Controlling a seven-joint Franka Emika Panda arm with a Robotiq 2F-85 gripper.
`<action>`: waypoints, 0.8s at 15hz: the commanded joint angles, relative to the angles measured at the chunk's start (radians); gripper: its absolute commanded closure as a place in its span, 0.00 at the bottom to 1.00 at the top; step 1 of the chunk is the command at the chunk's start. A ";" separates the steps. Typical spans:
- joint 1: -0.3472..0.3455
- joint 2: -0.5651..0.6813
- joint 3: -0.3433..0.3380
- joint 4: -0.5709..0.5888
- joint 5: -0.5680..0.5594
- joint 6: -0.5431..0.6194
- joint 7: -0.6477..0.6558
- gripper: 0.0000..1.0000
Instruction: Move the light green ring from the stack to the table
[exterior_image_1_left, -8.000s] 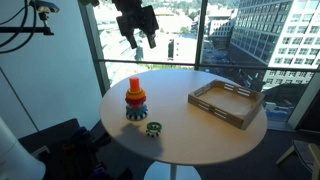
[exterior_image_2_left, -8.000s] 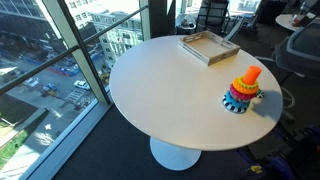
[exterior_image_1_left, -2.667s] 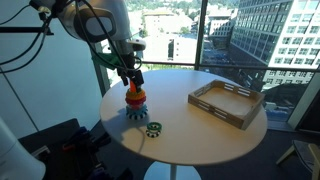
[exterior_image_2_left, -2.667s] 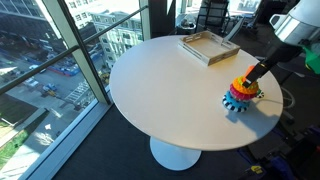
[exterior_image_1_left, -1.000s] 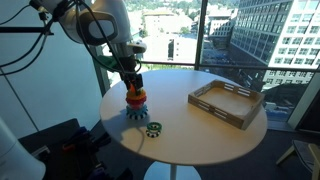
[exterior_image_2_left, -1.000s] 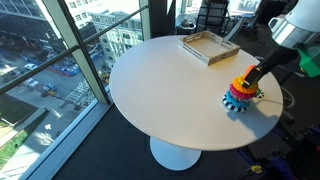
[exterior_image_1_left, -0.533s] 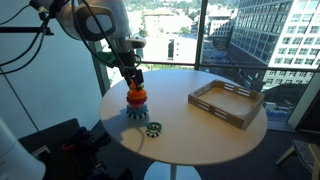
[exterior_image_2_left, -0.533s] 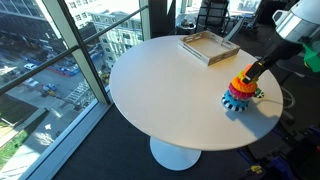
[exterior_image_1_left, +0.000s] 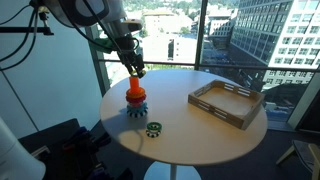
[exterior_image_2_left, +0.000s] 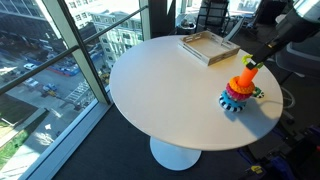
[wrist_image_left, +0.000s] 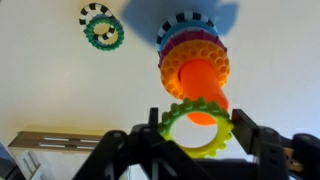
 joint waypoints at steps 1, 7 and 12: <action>-0.010 -0.087 -0.013 -0.006 0.009 -0.026 -0.005 0.52; -0.062 -0.071 -0.051 0.006 0.004 -0.027 -0.003 0.52; -0.113 -0.013 -0.101 0.014 0.006 -0.047 -0.008 0.52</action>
